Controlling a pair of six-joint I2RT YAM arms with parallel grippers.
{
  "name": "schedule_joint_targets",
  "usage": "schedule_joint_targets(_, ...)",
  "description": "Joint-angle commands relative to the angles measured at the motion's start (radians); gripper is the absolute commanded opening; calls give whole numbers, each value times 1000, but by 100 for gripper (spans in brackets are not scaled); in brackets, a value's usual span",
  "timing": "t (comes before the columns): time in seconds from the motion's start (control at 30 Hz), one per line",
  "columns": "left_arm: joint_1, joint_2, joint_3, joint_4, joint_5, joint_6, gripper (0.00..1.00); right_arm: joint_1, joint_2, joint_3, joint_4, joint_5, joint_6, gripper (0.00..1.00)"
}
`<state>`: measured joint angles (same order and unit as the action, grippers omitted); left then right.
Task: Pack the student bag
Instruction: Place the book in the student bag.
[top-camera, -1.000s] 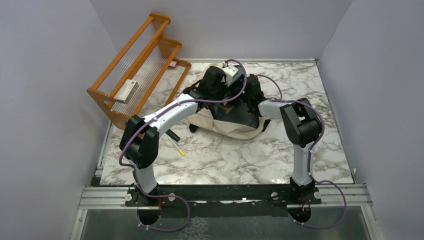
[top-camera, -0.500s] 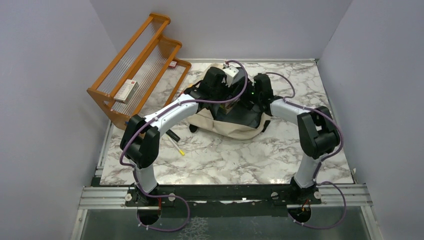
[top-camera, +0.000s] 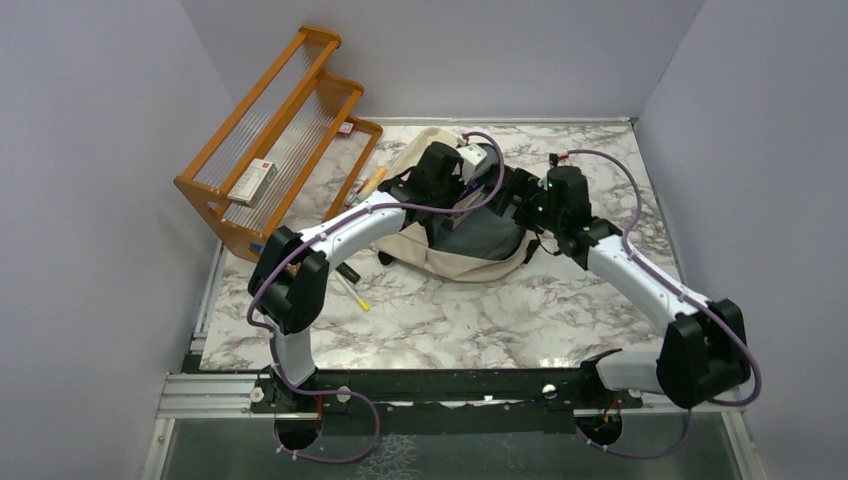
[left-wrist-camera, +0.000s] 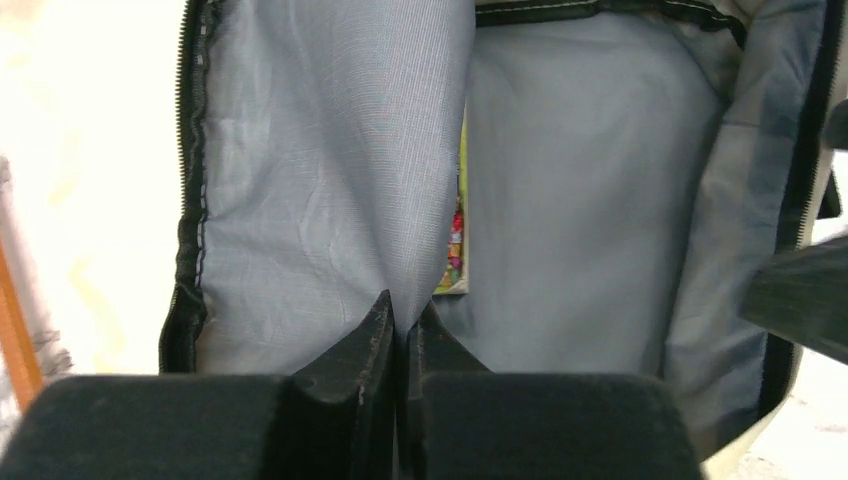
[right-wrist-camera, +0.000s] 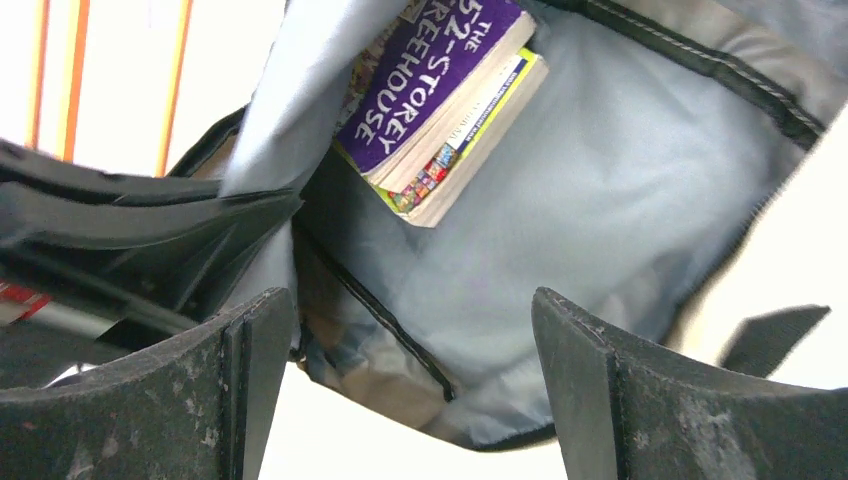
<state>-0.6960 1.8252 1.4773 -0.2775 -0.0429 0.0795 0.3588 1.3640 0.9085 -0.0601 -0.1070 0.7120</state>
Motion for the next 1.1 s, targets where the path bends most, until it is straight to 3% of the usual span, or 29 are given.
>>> schedule_joint_targets(0.0,-74,14,35,-9,24,35,16,-10,-144,-53,-120,129,-85,92)
schedule_joint_targets(0.27,-91,-13,49,-9,101,-62,42,-12,-273,-64,-269,196,-152,90)
schedule_joint_targets(0.43,-65,-101,9,2,101,-90,53,-14,-292,-90,-296,233,-147,83)
schedule_joint_targets(0.57,16,-169,-67,41,109,-165,57,-14,-259,-105,-271,187,-122,77)
schedule_joint_targets(0.77,151,-211,-173,122,131,-267,66,-14,-104,-76,-216,71,-92,76)
schedule_joint_targets(0.9,171,-172,-169,153,186,-287,68,-14,1,-41,-207,50,-105,72)
schedule_joint_targets(1.07,174,-100,-143,174,215,-295,69,-15,82,0,-187,68,-131,59)
